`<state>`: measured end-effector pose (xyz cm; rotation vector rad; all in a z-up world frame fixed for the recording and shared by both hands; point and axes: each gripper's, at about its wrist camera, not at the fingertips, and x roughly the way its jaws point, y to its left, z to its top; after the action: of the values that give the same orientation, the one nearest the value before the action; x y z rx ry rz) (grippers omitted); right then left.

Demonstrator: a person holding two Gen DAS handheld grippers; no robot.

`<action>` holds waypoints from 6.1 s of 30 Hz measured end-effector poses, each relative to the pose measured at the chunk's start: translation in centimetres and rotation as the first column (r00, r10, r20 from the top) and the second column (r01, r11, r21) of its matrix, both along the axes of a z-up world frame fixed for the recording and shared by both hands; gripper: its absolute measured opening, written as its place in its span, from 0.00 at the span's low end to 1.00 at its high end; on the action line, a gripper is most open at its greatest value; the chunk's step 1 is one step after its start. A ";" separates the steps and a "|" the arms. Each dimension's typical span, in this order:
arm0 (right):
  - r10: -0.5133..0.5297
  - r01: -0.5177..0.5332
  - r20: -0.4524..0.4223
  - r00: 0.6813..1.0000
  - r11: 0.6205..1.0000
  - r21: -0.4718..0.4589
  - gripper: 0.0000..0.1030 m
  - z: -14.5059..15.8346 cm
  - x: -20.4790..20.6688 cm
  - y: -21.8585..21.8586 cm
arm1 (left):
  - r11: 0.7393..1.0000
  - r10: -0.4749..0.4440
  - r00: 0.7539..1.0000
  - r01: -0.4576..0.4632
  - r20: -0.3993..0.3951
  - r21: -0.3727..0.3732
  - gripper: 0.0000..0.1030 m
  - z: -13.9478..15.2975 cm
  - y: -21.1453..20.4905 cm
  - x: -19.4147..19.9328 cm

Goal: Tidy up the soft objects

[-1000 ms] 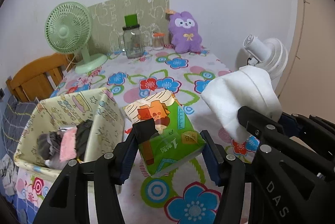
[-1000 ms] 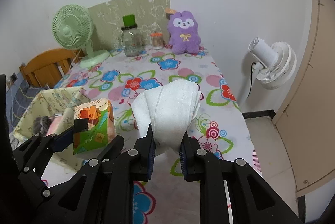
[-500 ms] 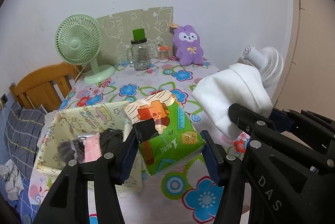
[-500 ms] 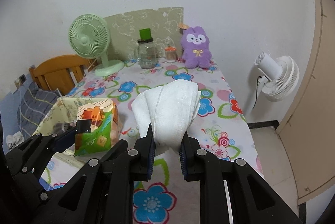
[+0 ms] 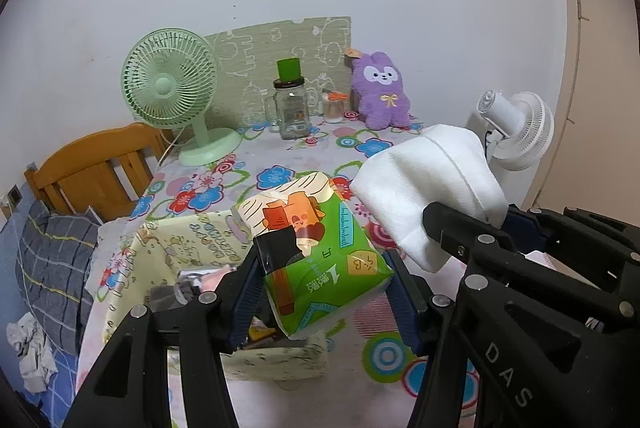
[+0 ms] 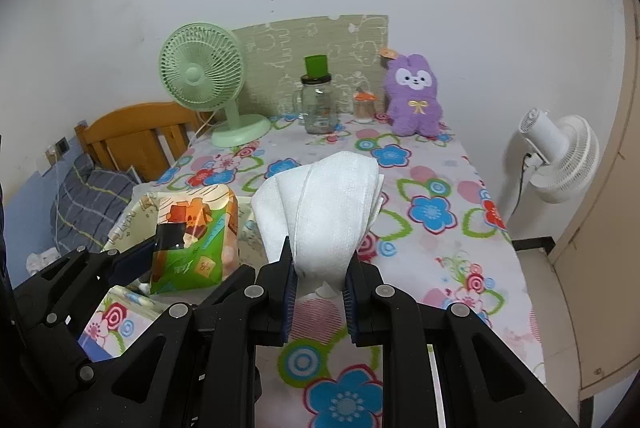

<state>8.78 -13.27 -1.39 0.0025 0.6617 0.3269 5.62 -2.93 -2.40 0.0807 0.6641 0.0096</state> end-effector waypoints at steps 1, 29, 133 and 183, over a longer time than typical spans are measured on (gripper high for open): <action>0.004 -0.004 -0.001 1.000 1.000 0.000 0.22 0.0 0.1 0.3 | 1.000 0.001 1.000 -0.001 0.000 0.001 0.58 0.0 0.4 0.1; 0.143 -0.146 -0.079 0.987 0.989 -0.036 0.22 -3.0 4.3 9.6 | 0.997 0.082 0.989 -0.081 -0.125 0.013 0.63 -4.7 8.8 3.5; -0.197 0.201 0.210 0.958 0.980 0.004 0.91 3.5 -5.5 -7.1 | 0.999 0.049 0.985 -0.052 0.167 0.011 1.00 4.2 0.6 -4.5; -0.171 0.173 0.227 0.959 0.985 0.013 0.91 3.8 -6.0 -5.6 | 0.998 0.067 0.979 -0.064 0.195 -0.023 1.00 4.7 2.2 -5.5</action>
<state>2.79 -18.88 2.41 0.0157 0.4317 0.1535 0.17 -0.78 2.28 0.0407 0.4700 0.0745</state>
